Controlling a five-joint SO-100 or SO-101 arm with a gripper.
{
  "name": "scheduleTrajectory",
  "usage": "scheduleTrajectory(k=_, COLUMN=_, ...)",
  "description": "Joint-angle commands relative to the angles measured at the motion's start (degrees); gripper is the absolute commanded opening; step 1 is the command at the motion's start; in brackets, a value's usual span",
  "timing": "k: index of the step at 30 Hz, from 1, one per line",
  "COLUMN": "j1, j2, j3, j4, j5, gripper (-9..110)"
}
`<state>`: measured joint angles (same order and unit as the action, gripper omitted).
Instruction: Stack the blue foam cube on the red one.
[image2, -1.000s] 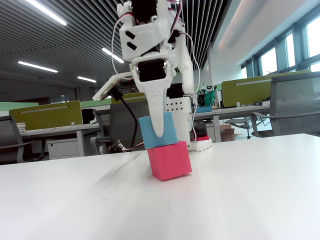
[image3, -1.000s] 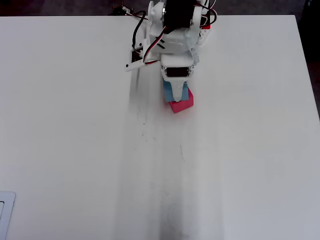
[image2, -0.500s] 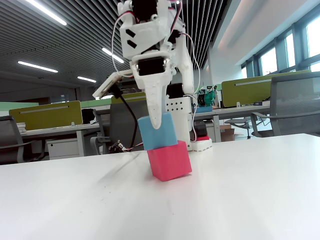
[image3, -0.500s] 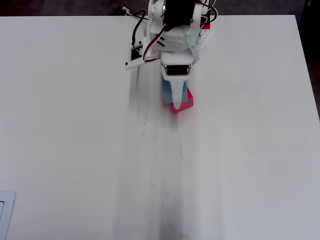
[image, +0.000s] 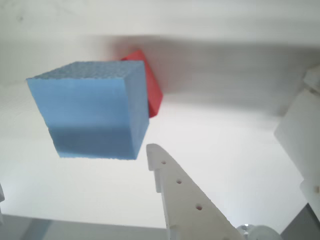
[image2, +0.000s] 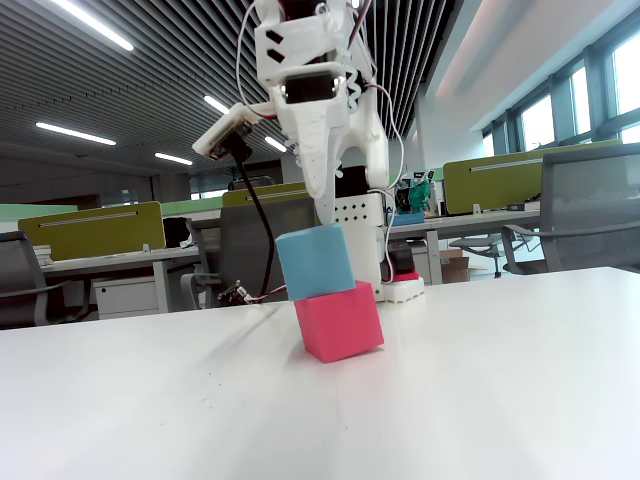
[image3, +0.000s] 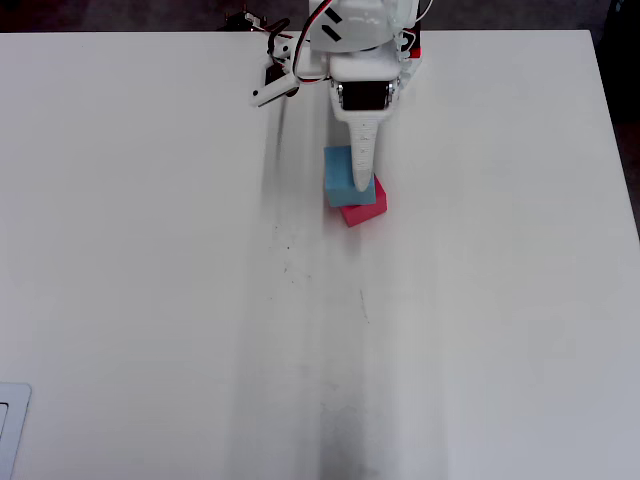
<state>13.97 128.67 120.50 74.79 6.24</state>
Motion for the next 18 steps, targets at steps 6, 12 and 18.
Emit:
scheduleTrajectory(k=6, j1=0.4, j2=20.2, j3=8.5, j4=-6.8, j5=-0.6, gripper=35)
scheduleTrajectory(k=12, j1=0.0, j2=39.6, j3=21.4, j4=-11.1, j5=-0.6, gripper=32)
scheduleTrajectory(k=18, j1=-2.0, j2=44.1, j3=27.0, j4=-9.7, j5=-0.6, gripper=32)
